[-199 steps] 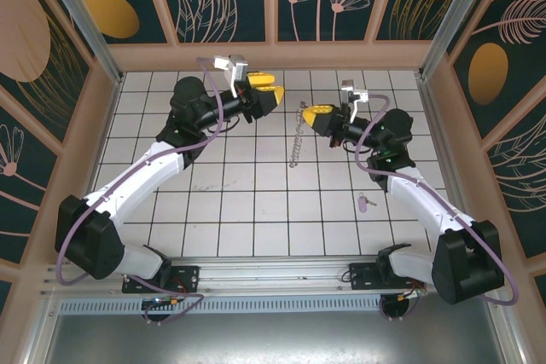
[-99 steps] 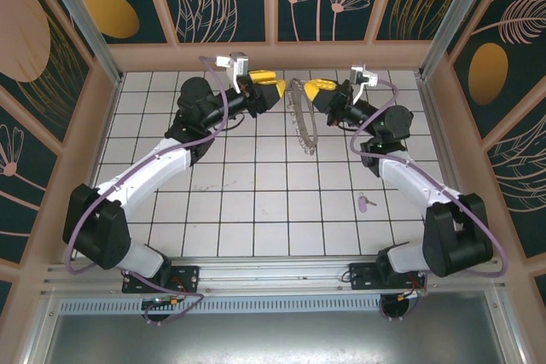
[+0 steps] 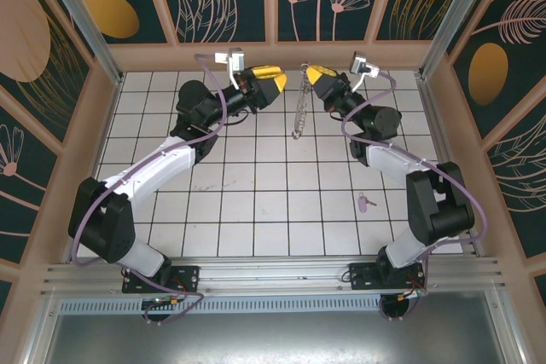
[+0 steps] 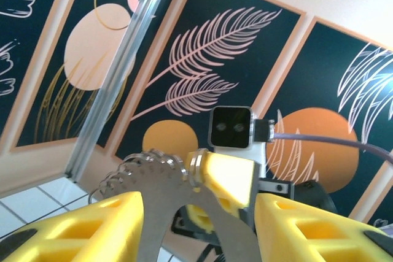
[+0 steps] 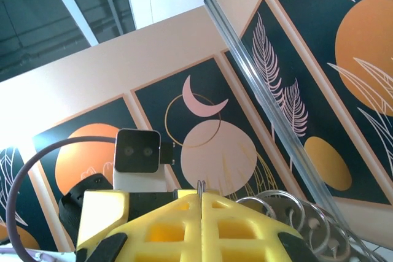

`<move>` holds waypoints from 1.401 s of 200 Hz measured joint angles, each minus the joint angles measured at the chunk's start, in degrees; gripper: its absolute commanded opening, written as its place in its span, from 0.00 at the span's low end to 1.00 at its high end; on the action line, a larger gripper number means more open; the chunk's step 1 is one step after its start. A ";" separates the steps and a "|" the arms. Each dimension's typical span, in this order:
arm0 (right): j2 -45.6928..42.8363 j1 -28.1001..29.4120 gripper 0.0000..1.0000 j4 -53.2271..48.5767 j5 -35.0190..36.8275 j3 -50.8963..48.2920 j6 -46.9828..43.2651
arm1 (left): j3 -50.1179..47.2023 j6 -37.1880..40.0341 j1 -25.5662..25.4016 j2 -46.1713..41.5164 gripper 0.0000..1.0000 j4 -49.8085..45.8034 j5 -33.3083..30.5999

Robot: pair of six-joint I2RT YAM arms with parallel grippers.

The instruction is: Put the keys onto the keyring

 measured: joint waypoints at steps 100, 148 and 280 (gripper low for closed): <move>2.27 2.62 0.00 1.49 0.50 1.84 4.15 | 0.83 -6.01 0.00 4.11 0.46 5.81 1.53; 2.29 2.78 0.00 1.84 0.46 1.84 4.87 | 2.21 -6.88 0.00 4.81 0.46 6.80 1.51; 3.04 4.00 0.00 2.05 0.07 1.84 5.27 | 2.97 -8.11 0.00 6.51 0.27 7.74 1.57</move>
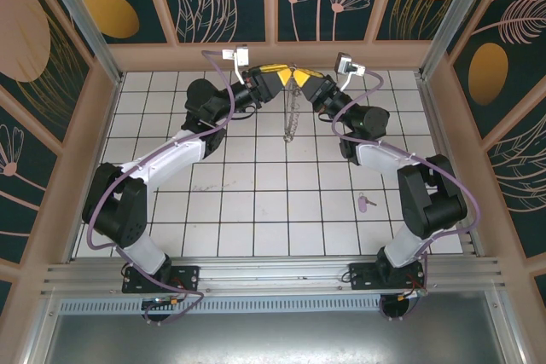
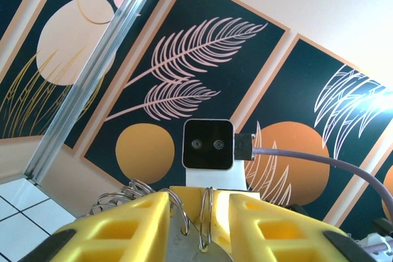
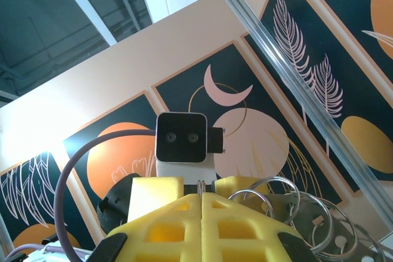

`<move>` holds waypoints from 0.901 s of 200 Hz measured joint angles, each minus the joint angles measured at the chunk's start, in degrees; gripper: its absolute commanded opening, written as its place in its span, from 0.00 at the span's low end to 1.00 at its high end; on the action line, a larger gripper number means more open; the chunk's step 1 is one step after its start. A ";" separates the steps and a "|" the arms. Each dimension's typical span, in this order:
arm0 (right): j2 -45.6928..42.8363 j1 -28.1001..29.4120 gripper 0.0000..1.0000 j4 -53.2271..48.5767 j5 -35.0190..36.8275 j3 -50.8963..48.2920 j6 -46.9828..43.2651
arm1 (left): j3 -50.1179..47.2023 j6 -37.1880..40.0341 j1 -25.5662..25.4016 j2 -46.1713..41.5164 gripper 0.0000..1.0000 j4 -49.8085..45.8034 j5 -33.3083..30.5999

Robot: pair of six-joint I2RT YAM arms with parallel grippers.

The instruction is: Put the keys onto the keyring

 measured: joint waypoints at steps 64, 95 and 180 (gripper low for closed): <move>0.20 0.11 0.00 0.00 0.02 0.00 0.02 | 0.07 -0.28 0.00 0.09 0.07 0.39 0.26; 0.22 0.11 0.08 0.02 0.02 0.02 0.04 | 0.07 -0.20 0.00 0.09 0.00 0.66 0.92; -7.39 -6.49 0.55 -7.96 -1.42 -4.68 -1.68 | 1.25 14.80 0.11 -2.93 0.00 -14.01 1.66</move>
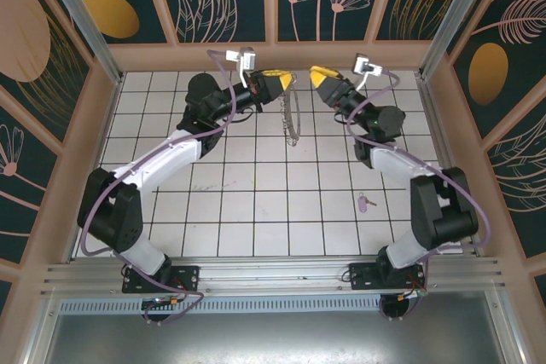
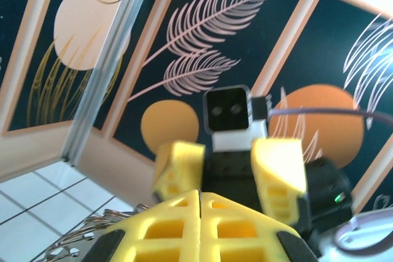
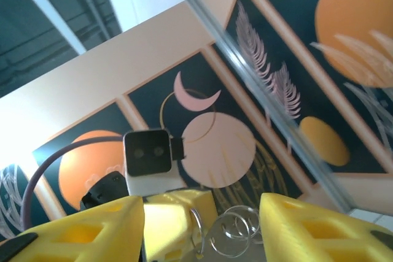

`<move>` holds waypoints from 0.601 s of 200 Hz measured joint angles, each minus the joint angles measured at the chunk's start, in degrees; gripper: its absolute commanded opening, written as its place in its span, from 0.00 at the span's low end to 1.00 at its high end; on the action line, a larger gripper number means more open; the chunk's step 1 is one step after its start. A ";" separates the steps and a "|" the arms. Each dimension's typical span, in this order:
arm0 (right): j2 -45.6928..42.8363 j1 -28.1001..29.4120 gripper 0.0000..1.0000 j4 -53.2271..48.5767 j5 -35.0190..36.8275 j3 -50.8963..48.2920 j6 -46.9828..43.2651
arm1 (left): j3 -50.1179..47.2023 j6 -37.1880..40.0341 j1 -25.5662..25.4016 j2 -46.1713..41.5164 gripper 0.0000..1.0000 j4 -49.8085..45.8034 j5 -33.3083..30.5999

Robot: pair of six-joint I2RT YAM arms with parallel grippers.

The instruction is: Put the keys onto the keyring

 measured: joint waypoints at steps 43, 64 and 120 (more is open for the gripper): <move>-11.37 -2.14 0.56 -14.21 -0.52 -3.54 -8.26 | 1.51 12.00 0.00 -2.27 0.00 -9.22 0.17; -14.47 -2.21 0.56 -21.07 -0.55 -4.02 -12.61 | 1.46 15.76 0.00 -3.39 0.00 -9.99 0.28; -15.19 -2.21 0.56 -31.23 -1.60 -6.27 -18.38 | 0.17 20.96 0.00 -6.69 0.00 -5.97 2.54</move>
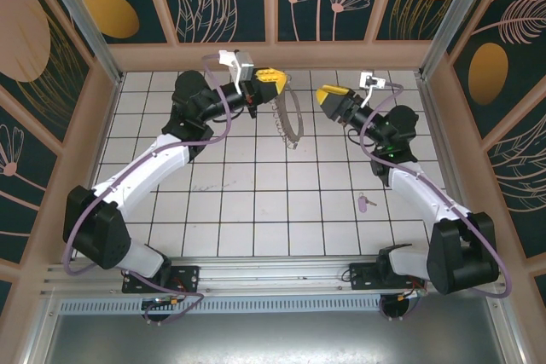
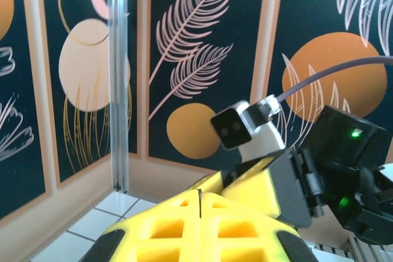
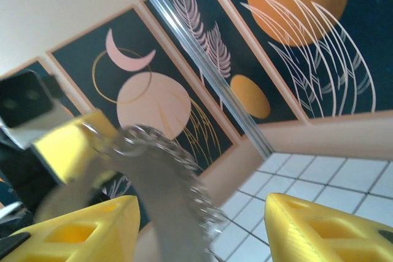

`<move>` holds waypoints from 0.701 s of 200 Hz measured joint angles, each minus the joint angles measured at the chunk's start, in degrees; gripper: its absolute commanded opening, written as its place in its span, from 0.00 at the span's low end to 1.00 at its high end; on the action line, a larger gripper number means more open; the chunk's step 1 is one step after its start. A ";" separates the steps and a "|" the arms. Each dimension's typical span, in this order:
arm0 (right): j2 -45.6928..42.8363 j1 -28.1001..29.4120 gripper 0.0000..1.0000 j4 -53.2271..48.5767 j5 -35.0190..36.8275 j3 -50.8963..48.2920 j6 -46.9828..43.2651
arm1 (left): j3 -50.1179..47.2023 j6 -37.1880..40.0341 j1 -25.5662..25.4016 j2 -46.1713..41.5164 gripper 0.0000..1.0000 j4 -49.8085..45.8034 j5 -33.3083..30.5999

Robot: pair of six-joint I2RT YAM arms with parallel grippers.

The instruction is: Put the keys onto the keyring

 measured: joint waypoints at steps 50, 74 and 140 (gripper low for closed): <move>0.66 0.00 0.54 -1.25 -2.25 0.00 -3.23 | 0.70 0.92 0.00 0.00 0.00 1.95 6.58; 0.85 0.00 0.53 -1.57 -3.15 0.00 -4.13 | 2.69 0.61 0.00 0.07 0.00 1.95 10.69; -1.29 0.00 0.48 -3.52 -4.98 0.96 -6.23 | 5.81 -3.15 0.44 2.36 0.00 3.54 18.62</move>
